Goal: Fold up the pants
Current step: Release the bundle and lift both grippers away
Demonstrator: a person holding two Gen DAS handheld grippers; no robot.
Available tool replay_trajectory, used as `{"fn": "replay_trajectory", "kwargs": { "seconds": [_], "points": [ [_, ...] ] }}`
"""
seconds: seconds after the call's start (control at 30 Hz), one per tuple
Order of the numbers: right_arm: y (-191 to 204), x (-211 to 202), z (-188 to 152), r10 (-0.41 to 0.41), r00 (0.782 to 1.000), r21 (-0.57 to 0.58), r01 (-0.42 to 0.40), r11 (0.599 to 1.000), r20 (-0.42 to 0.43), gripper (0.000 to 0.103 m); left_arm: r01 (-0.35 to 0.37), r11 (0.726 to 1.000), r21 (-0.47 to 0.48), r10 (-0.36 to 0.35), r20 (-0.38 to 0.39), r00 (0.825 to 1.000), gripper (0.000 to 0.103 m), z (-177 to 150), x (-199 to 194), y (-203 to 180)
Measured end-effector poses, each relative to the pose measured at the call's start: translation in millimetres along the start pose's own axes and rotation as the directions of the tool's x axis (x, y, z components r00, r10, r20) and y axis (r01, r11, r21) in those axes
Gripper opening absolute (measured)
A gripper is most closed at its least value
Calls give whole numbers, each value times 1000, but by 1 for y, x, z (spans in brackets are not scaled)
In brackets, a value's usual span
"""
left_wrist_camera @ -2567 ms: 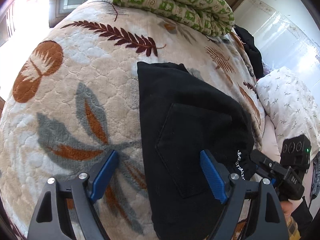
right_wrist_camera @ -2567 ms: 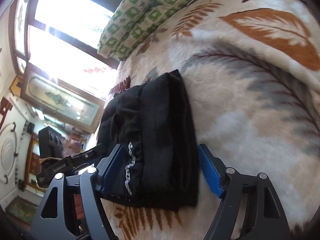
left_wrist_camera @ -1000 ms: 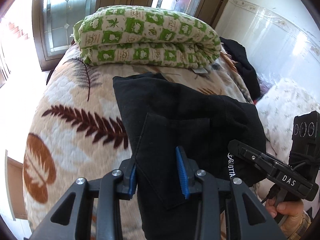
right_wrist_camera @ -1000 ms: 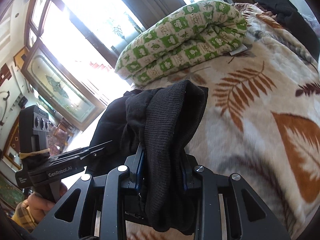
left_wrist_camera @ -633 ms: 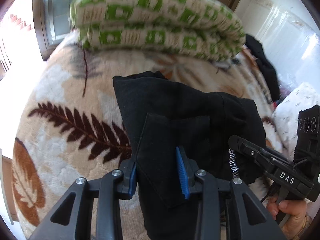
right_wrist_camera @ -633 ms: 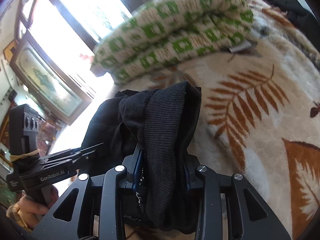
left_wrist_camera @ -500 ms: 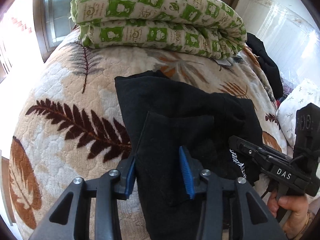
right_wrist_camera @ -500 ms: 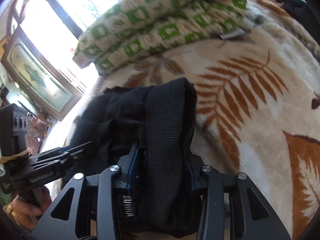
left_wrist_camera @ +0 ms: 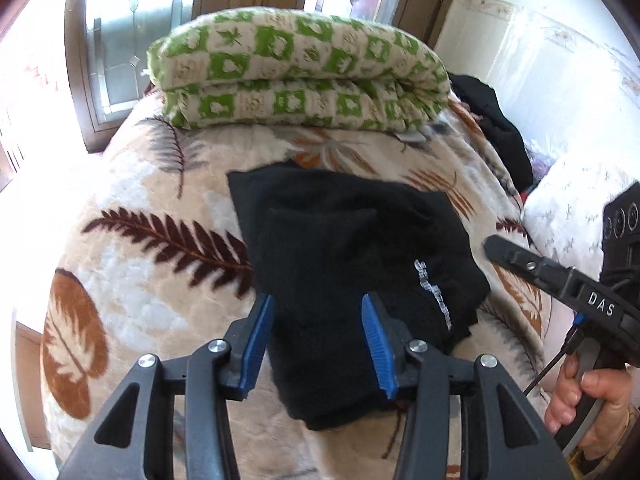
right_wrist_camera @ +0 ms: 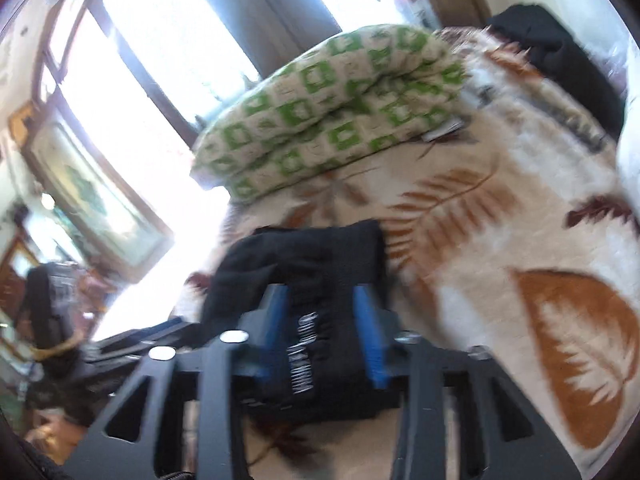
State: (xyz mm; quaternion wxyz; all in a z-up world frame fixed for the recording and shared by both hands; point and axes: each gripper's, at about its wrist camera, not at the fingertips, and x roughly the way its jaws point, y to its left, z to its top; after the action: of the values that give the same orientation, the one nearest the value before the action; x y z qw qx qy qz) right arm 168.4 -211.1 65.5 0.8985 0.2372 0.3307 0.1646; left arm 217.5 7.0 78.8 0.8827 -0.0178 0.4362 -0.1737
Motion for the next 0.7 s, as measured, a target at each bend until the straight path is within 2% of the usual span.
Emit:
{"fn": "replay_trajectory", "kwargs": {
  "seconds": [0.1,0.17,0.2,0.23,0.3,0.33,0.4,0.5,0.7],
  "points": [
    [-1,30,-11,-70,993,-34,67,997,-93,23,-69,997,19,70,-58,996,51,-10,19,-3],
    [-14,45,-21,-111,982,-27,108,994,-150,12,-80,997,6,81,-82,993,55,-18,30,2],
    [-20,43,-22,-84,990,-13,83,996,-114,11,-84,996,2,84,-76,994,57,-20,31,3],
    [-21,42,-22,-77,990,-1,77,997,-121,10,-87,996,-5,86,-70,994,57,-21,30,3],
    [-18,38,-18,-77,988,17,80,997,-135,12,-88,996,-17,86,-65,994,57,-19,26,2],
    [-14,36,-17,-81,987,7,83,997,-141,17,-84,996,-25,83,-63,995,57,-18,22,1],
    [-2,26,-16,-115,984,-46,109,993,-136,18,-66,997,-46,64,-52,997,57,-18,13,2],
    [10,9,-20,-129,984,-75,120,990,-126,29,-55,997,-57,53,-41,998,56,-23,1,-1],
    [28,-21,-36,-150,983,-81,142,987,-107,33,-47,999,-27,46,-31,998,56,-36,-23,-14]
  ]
}}
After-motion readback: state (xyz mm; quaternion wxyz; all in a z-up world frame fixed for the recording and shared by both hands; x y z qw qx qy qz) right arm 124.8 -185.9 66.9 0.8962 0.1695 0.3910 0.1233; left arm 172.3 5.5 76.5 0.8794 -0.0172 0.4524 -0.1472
